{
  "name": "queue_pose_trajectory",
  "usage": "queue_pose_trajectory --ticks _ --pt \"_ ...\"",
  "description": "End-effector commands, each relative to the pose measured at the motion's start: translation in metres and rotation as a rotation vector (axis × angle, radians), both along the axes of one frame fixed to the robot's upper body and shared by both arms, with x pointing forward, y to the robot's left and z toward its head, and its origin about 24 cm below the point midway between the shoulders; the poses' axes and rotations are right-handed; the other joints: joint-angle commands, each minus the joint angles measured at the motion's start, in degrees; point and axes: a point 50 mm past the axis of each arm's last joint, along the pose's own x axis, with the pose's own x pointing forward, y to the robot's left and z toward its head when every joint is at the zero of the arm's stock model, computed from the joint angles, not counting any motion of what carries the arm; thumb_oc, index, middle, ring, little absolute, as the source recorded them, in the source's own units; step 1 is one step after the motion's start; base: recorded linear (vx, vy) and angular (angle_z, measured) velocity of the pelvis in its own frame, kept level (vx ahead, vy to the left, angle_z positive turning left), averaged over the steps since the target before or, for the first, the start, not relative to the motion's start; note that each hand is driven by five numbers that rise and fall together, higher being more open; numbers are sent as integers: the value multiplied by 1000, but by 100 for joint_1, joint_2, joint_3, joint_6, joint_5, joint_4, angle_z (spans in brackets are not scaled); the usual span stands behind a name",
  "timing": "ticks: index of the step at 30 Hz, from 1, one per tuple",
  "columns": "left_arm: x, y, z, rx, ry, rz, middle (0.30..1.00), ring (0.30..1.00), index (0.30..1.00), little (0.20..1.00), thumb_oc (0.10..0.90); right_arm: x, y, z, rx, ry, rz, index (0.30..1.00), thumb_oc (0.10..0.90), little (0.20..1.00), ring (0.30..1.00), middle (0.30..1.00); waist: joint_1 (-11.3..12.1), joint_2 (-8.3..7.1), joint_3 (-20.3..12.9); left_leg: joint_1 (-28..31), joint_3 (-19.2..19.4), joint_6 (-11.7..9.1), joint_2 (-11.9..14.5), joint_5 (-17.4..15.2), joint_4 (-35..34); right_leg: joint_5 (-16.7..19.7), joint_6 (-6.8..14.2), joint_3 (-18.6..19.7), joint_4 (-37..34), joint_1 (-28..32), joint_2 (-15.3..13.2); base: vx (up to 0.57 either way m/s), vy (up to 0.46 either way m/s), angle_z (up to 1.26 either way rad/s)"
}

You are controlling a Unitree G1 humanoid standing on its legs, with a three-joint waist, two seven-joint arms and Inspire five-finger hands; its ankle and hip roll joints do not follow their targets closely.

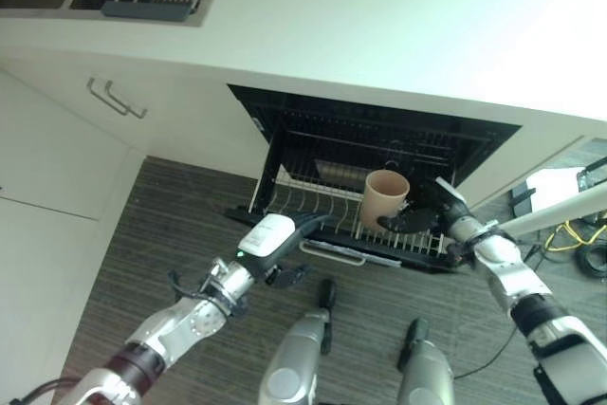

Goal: Place the dishes in the dishwasher.

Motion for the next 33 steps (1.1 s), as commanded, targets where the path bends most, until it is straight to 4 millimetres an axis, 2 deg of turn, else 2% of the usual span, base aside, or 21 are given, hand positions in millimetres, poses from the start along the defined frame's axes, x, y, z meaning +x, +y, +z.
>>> queue_pose_trajectory --ticks 1,8,13,14,15,22,33 --pt "4 -12 37 -112 -146 -72 900 900 900 900 800 19 5 56 -43 -235 51 300 400 300 300 300 30 -25 -220 131 -4 -199 312 -1274 672 248 34 156 -318 -269 -83 0 0 0" --pt "9 -14 43 -111 -183 -68 900 900 900 900 800 23 -11 62 -89 -261 -61 300 400 300 300 300 67 35 8 -1 12 -181 277 -1243 672 310 51 130 -318 -388 -132 -21 -5 6" --pt "10 -17 42 -115 -195 -76 900 900 900 900 800 20 -20 53 -144 -254 -135 300 400 300 300 300 38 21 111 8 35 -170 269 -1261 672 333 58 150 -318 -395 -122 4 1 5" --pt "10 -18 43 -114 -198 -75 900 900 900 900 800 19 -20 51 -150 -238 -136 500 533 500 500 500 31 9 121 14 35 -168 273 -1264 672 336 59 152 -318 -393 -120 0 0 0" --pt "11 -18 43 -114 -202 -74 900 900 900 900 800 19 -21 48 -156 -227 -139 900 800 900 900 900 24 0 135 19 34 -168 277 -1266 672 340 61 155 -318 -391 -115 1 -31 0" --pt "14 -22 42 -118 -212 -65 900 900 900 900 800 13 -27 31 -168 -173 -201 900 800 900 900 900 -43 -5 174 76 82 -173 295 -1285 672 352 55 156 -318 -366 -114 0 -5 0" --pt "13 -26 37 -130 -194 -63 900 900 900 900 800 8 -25 27 -160 -207 -237 900 800 900 900 900 -168 33 136 213 210 -181 303 -1333 672 341 53 185 -318 -293 -128 0 0 0"
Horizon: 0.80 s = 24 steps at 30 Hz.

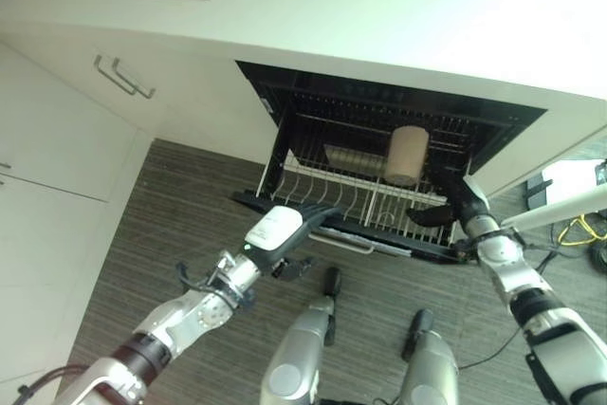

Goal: Place the dishes in the dishwasher.

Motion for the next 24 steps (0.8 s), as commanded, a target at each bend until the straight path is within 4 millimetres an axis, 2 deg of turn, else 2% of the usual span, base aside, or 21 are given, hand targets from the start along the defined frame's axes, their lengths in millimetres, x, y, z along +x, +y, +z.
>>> queue_pose_trajectory --ticks 1,7,10,14,18,19,23,24 --pt "5 -18 31 -141 -148 -49 900 900 900 900 800 4 -9 32 -38 -153 -20 900 800 900 900 900 -103 -32 -89 211 339 -190 369 -1644 964 339 49 286 -524 -153 -54 0 0 0" --pt "4 -18 28 -147 -137 -36 900 900 900 900 800 1 -6 37 125 -249 -65 900 800 900 900 900 -151 -24 -170 314 398 -186 382 -1678 964 315 34 296 -524 -74 -40 3 5 -2" --pt "1 -16 22 -155 -126 -2 900 900 900 900 800 -5 -1 43 307 -372 -90 900 800 900 900 900 -206 -43 -272 427 449 -181 413 -1722 964 277 17 305 -524 17 -7 24 16 -8" --pt "-6 -10 13 -151 -118 53 900 900 900 900 800 -25 5 52 520 -551 -69 900 800 900 900 900 -298 -116 -452 600 525 -158 461 -1805 964 198 2 307 -524 155 55 24 -9 -7" --pt "-12 -2 3 -151 -102 115 900 900 900 900 800 -43 12 58 623 -661 -18 900 800 900 900 900 -371 -175 -654 797 617 -144 512 -1867 964 108 -17 298 -524 329 113 15 11 -10" --pt "-15 5 -3 -164 -93 162 900 900 900 900 800 -53 17 62 651 -717 17 900 800 900 900 900 -401 -207 -808 919 660 -147 554 -1893 964 37 -36 284 -524 459 142 39 57 -13" --pt "-20 22 -14 -228 -98 311 900 900 900 900 800 -70 27 67 680 -786 76 900 800 900 900 900 -422 -291 -1185 1158 695 -129 618 -1952 964 -116 -76 263 -524 762 204 32 129 -28" --pt "-21 37 -16 -269 -116 410 900 900 900 900 800 -77 28 71 681 -811 93 900 800 900 900 900 -415 -374 -1347 1259 686 -71 589 -2022 964 -161 -59 286 -524 887 212 -15 270 -18"
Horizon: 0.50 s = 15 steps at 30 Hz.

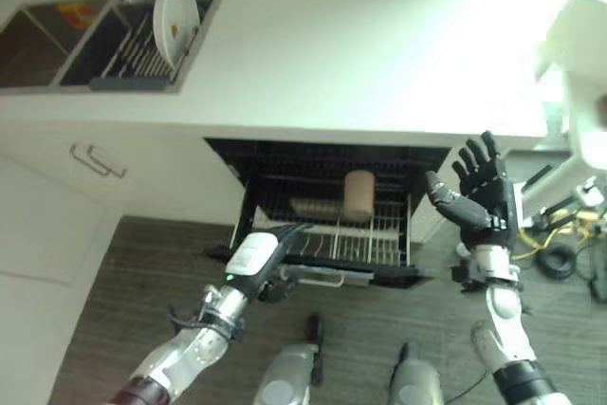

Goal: Place the dishes in the dishwasher.

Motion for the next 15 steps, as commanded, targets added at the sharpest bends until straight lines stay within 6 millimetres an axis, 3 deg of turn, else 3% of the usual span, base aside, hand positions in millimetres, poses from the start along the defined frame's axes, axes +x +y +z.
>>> queue_pose_trajectory --ticks 1,9,12,14,15 --pt "12 15 30 -184 -242 188 900 900 900 900 800 -1 -11 55 -86 -300 1 900 800 900 900 900 98 101 -387 380 225 -32 353 -1386 528 -326 -31 68 252 -295 25 -49 259 -18" --pt "-13 61 25 -552 -256 534 900 900 900 900 800 -26 -32 48 -32 -284 -58 900 800 900 900 900 103 -142 -571 450 175 257 50 -1615 528 -170 178 244 252 -369 -65 -61 125 -18" --pt "-25 78 35 -774 -294 670 900 900 900 900 800 -30 -24 35 -31 -229 -4 900 800 900 900 900 197 -176 -578 404 373 363 67 -1623 528 -190 67 -167 252 -269 237 -130 15 -18" --pt "-26 79 40 -873 -277 645 900 900 900 900 800 -28 -21 31 -20 -212 34 900 800 900 900 900 254 -143 -556 359 378 410 90 -1619 528 -267 -87 -331 252 -110 530 -122 -83 -33" --pt "-26 77 44 -922 -274 608 900 900 900 900 800 -25 -18 30 -16 -203 77 900 800 900 900 900 322 -169 -549 332 371 418 44 -1599 528 -198 -104 -445 252 -138 524 -127 -237 -46"
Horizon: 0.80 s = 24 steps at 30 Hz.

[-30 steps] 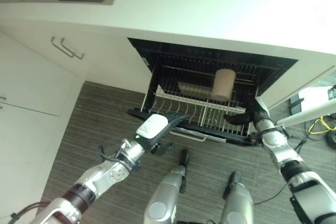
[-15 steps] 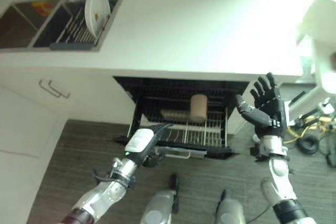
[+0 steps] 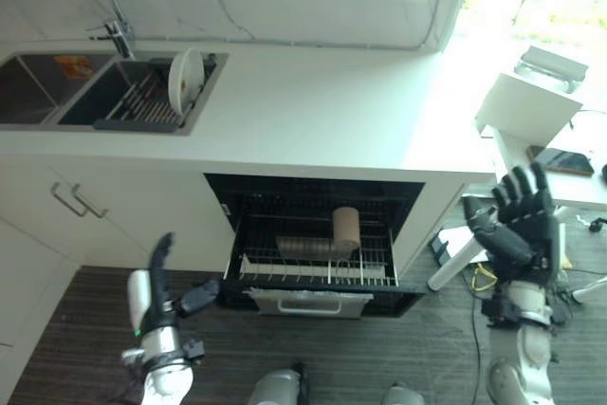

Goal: Place the dishes in the dishwasher.

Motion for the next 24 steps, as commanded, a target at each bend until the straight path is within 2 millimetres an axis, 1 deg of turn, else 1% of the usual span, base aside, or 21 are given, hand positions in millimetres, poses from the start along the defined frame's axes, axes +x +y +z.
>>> queue_pose_trajectory --ticks 1,3,5,6,9,12,18,24 --pt "41 -19 66 -88 -367 -287 900 900 900 900 800 23 -1 54 -72 -280 134 900 800 900 900 900 213 122 63 819 -226 -20 -186 -919 -464 -578 -171 -466 255 113 495 -130 -233 -33" --pt "42 -22 71 -118 -405 -350 900 900 900 900 800 25 2 52 -76 -276 173 900 800 900 900 900 224 108 40 780 -205 -71 -179 -865 -464 -595 -207 -472 255 44 488 -71 -152 -23" --pt "41 -28 77 -129 -448 -398 900 900 900 900 800 27 7 51 -83 -274 210 900 800 900 900 900 255 102 22 839 -122 -130 -147 -902 -464 -674 -206 -542 255 68 449 -9 -103 -16" --pt "41 -31 82 -125 -471 -429 900 900 900 900 800 28 8 50 -105 -254 214 900 800 900 900 900 234 107 -24 818 -122 -166 -140 -875 -464 -681 -214 -486 255 20 460 15 -77 -33" --pt "44 -37 92 -96 -505 -479 900 900 900 900 800 31 10 49 -111 -231 248 900 800 900 900 900 191 136 -158 814 -57 -270 -84 -857 -464 -716 -221 -478 255 -63 457 27 -59 -31" --pt "50 -42 100 -52 -521 -503 900 900 900 900 800 33 13 48 -130 -209 268 900 800 900 900 900 127 165 -234 793 -34 -316 -46 -858 -464 -740 -230 -412 255 -102 489 46 -49 -19" --pt "53 -49 111 40 -529 -568 900 900 900 900 800 30 13 43 -113 -176 265 900 800 900 900 900 40 173 -296 799 -5 -333 0 -862 -464 -755 -257 -438 255 -92 516 44 -42 -13" --pt "52 -51 119 79 -547 -615 900 900 900 900 800 26 12 39 -130 -162 254 900 800 900 900 900 -40 184 -323 785 -8 -373 32 -858 -464 -764 -264 -410 255 -101 561 31 -23 2"
